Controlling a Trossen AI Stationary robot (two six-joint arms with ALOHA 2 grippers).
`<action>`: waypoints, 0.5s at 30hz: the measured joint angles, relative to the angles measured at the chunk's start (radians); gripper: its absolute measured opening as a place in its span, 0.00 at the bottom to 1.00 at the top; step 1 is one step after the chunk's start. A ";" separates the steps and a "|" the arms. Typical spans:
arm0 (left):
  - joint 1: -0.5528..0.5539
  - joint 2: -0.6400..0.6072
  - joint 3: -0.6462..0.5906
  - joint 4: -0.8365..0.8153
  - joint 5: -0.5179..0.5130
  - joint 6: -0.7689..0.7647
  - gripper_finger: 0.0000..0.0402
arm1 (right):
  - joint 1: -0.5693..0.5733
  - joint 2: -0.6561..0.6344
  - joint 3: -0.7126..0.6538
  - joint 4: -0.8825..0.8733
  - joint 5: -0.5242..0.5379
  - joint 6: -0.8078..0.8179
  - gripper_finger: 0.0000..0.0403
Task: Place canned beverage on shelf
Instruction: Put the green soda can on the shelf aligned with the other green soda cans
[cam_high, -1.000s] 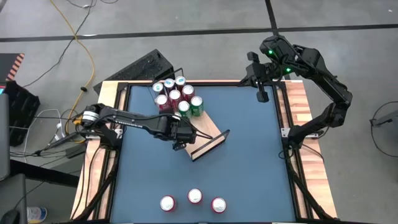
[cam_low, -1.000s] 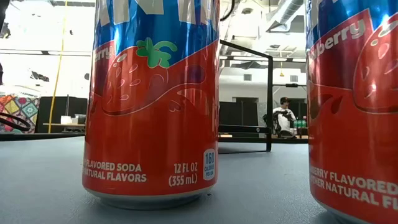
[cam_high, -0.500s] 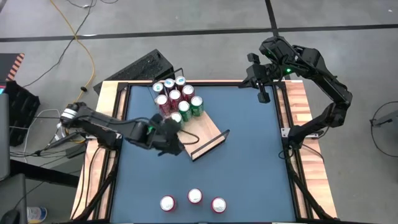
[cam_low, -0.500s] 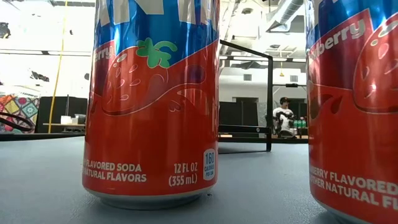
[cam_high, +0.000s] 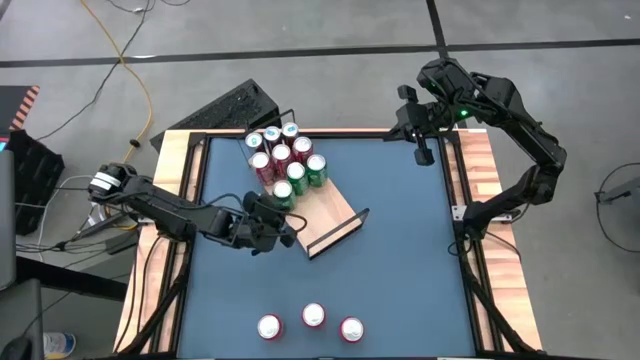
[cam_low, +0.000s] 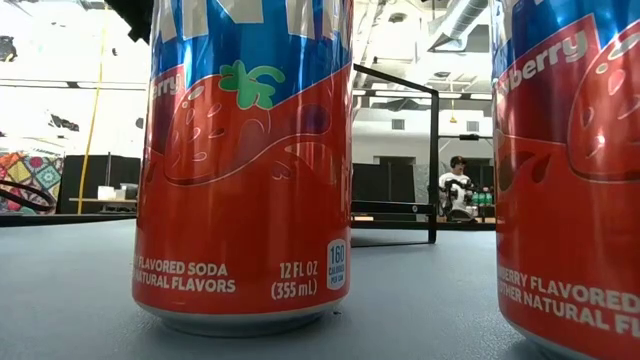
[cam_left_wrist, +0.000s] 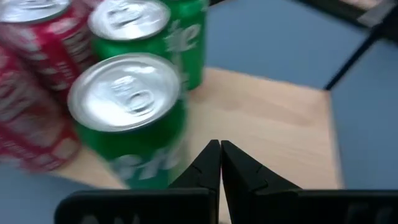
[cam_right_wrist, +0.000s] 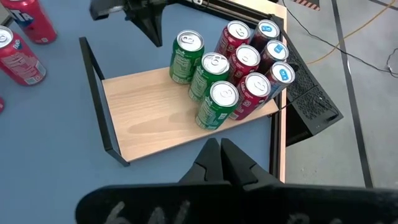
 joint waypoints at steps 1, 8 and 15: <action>0.001 0.000 -0.001 -0.020 -0.007 0.000 0.00 | 0.000 0.000 0.000 0.000 0.000 0.000 0.00; 0.003 0.000 -0.001 -0.091 -0.033 -0.048 0.00 | 0.000 0.000 0.000 0.006 0.000 0.000 0.00; 0.002 0.000 -0.001 -0.213 -0.120 -0.152 0.00 | 0.000 0.000 0.000 0.016 0.000 0.007 0.00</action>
